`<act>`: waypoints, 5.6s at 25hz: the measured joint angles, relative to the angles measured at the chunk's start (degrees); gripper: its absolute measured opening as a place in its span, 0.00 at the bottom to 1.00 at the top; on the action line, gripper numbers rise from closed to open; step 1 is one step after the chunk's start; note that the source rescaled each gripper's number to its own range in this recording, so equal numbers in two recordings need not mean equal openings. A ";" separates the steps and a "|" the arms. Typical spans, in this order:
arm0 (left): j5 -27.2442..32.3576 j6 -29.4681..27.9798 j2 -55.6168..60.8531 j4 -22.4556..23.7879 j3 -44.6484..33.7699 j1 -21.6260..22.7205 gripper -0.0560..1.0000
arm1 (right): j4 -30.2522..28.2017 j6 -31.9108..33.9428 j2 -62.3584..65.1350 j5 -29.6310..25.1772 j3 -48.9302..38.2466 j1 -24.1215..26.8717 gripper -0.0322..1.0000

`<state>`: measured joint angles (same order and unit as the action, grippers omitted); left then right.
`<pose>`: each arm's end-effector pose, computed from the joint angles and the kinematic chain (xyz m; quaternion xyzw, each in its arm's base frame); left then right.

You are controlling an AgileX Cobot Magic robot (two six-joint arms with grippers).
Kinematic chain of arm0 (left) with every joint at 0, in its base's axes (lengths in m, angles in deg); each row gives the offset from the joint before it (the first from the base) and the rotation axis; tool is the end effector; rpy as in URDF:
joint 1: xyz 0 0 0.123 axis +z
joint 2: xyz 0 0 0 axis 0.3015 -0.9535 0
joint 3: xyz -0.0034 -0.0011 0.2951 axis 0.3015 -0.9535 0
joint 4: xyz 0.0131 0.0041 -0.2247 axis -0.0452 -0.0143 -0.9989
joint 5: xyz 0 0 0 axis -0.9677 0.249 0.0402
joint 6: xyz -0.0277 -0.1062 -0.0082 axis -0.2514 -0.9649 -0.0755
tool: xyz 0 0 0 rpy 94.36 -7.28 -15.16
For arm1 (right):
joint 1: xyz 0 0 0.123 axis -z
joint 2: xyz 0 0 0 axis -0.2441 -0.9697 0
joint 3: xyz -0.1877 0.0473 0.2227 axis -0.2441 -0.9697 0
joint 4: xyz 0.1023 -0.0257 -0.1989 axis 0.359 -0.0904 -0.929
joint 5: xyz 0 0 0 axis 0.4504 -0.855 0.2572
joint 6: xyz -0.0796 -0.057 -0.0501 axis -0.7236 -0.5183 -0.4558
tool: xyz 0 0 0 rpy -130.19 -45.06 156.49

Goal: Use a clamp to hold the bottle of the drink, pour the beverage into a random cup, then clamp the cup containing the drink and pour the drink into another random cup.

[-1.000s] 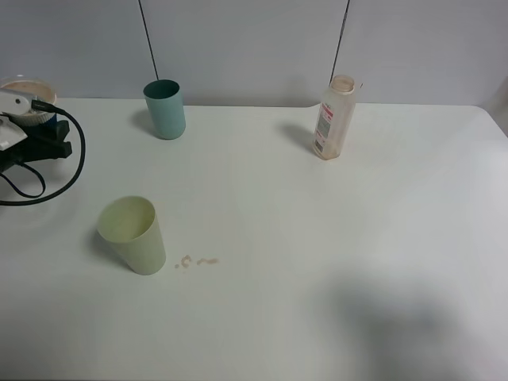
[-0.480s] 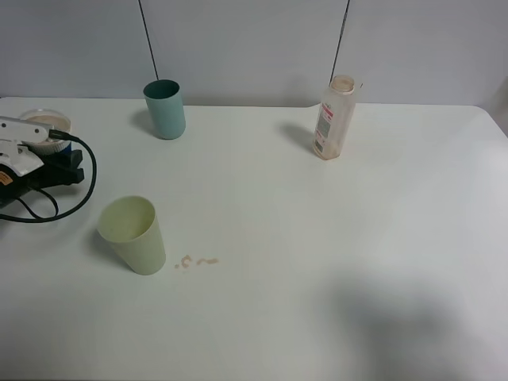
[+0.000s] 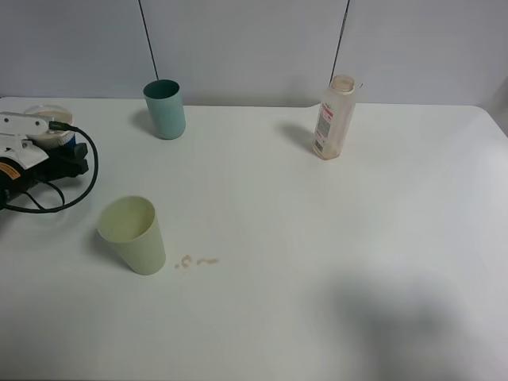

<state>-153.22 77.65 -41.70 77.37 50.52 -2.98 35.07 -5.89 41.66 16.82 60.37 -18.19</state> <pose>0.3398 0.0532 0.0967 0.0239 0.7942 -0.0251 0.6066 -0.0219 -0.0164 0.2559 0.0817 0.8473 0.0074 0.5247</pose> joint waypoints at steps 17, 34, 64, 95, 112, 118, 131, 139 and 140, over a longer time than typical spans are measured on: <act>0.05 -7.13 -3.80 1.25 6.93 0.00 0.06 | 0.00 0.00 0.00 0.00 0.00 0.00 1.00; 0.00 -7.24 -7.05 2.73 12.22 0.00 0.06 | 0.00 0.00 0.00 0.00 0.00 0.00 1.00; -1.45 -6.67 -9.84 4.13 12.81 0.00 0.06 | 0.00 0.00 0.00 0.00 0.00 0.00 1.00; -0.88 -14.78 -3.96 5.53 11.88 0.00 0.99 | 0.00 0.00 0.00 0.00 0.00 0.00 1.00; -0.79 -16.92 13.53 6.86 3.20 5.05 1.00 | 0.00 0.00 0.00 0.00 0.00 0.00 1.00; -0.79 -16.92 21.62 7.07 -0.28 5.16 1.00 | 0.00 0.00 0.00 0.00 0.00 0.00 1.00; 11.37 -17.10 45.14 4.58 -9.13 5.16 1.00 | 0.00 0.00 0.00 0.00 0.00 0.00 1.00; 22.06 -17.10 58.92 4.40 -11.75 5.16 1.00 | 0.00 0.00 0.00 0.00 0.00 0.00 1.00; 23.41 -17.10 60.46 4.32 -11.79 5.16 1.00 | 0.00 0.00 0.00 0.00 0.00 0.00 1.00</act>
<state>-129.81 60.56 18.76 81.69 38.74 2.19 35.07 -5.89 41.66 16.82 60.37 -18.19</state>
